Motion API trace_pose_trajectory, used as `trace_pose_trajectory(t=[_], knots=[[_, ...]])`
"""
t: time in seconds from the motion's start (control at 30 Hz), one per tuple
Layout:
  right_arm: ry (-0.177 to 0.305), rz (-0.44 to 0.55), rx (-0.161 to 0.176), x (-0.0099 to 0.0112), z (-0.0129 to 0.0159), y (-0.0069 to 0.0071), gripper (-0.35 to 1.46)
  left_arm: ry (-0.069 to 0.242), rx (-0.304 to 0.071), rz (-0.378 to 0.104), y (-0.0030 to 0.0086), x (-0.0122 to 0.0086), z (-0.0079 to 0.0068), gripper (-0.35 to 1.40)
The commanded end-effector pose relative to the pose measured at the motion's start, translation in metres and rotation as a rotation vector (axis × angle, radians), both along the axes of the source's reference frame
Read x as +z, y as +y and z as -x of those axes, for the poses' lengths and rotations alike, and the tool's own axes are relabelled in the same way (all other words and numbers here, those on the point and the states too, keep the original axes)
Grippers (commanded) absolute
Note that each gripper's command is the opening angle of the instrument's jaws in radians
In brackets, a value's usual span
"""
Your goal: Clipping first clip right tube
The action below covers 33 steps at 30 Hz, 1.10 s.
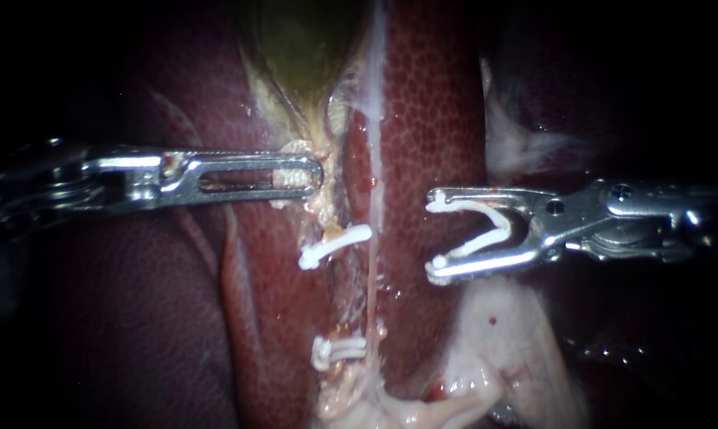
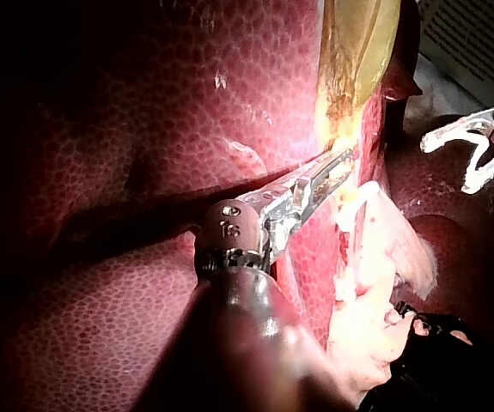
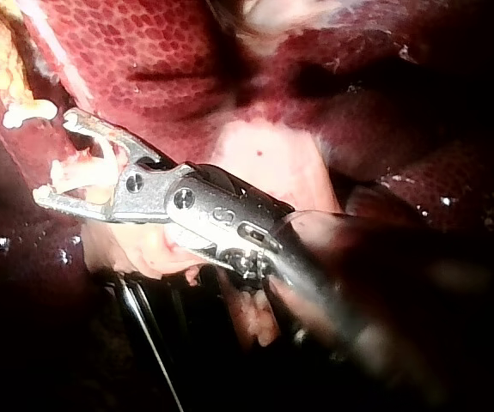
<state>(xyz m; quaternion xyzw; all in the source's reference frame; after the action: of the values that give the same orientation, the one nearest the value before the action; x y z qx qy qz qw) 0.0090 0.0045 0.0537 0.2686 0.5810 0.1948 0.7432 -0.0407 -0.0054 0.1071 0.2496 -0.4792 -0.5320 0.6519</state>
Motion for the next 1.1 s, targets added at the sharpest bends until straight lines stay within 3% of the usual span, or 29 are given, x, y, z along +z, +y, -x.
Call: trace_pose_trajectory(t=[0.03,0.27,0.5,0.67,0.87,1.1], knots=[[0.0,0.0,0.0,0.0,0.0,0.0,0.6,0.0,0.0,-0.001,0.0,-0.0001,0.0,-0.35],[-0.001,0.001,0.001,0.0003,-0.0001,0.0,0.6,-0.005,0.005,-0.01,0.0009,-0.0015,-0.0016,-0.35],[-0.001,0.002,0.001,0.0005,-0.0001,-0.0001,0.6,0.0,-0.038,-0.012,0.003,-0.004,-0.0055,-0.35],[-0.001,0.002,0.001,0.0005,-0.0001,-0.0001,0.6,-0.004,-0.061,0.004,0.0041,-0.0055,-0.0075,-0.35],[-0.001,0.002,0.002,0.0006,-0.0001,-0.0001,0.6,-0.008,-0.069,0.019,0.0046,-0.0068,-0.0082,-0.35],[-0.002,0.004,0.002,0.0008,-0.0003,-0.0003,0.6,-0.008,-0.07,0.019,0.0044,-0.0069,-0.0082,-0.35]])
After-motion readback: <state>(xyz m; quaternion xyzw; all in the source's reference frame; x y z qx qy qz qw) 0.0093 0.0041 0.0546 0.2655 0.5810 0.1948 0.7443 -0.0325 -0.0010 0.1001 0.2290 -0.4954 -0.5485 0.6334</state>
